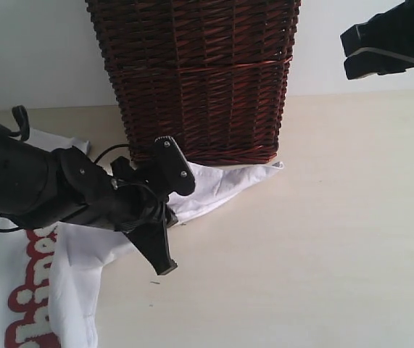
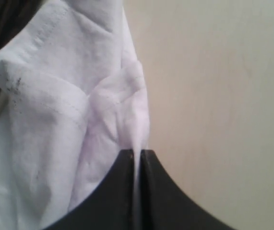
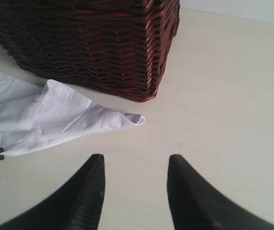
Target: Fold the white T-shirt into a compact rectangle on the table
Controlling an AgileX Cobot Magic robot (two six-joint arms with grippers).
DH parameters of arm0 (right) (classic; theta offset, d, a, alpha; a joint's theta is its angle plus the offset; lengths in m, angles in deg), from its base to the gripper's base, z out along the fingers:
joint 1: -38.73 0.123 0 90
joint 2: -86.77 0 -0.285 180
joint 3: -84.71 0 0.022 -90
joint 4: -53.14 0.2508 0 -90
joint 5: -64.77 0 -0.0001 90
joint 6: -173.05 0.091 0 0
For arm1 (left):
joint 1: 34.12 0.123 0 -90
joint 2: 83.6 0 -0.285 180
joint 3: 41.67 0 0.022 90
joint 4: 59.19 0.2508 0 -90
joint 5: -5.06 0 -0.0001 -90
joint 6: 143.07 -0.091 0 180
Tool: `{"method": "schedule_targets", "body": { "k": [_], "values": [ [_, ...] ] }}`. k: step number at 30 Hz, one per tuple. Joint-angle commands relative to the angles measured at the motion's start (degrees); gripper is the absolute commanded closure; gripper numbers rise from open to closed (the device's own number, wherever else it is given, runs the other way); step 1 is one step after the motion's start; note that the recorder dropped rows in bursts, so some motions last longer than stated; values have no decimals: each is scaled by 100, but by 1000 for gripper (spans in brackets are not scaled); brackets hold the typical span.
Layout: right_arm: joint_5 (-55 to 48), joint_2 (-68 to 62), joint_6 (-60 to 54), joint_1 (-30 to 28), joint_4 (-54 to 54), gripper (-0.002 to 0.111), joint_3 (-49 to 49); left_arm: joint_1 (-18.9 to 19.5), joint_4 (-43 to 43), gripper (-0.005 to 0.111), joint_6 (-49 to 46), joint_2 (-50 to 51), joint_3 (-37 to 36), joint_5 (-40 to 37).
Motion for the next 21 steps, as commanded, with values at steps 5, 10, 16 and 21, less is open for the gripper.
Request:
{"method": "schedule_targets", "body": {
  "k": [5,10,16,21],
  "values": [
    [16,59,-41,-2,21,66,13,-40,-5,107,-1,-580,17,-359],
    [-53,59,-41,-2,21,66,13,-40,-5,107,11,-641,17,-570],
    [-53,59,-41,-2,21,66,13,-30,-5,107,11,-641,17,-595],
    [-53,59,-41,-2,21,66,13,25,6,107,-1,-608,17,-595]
  ]
}}
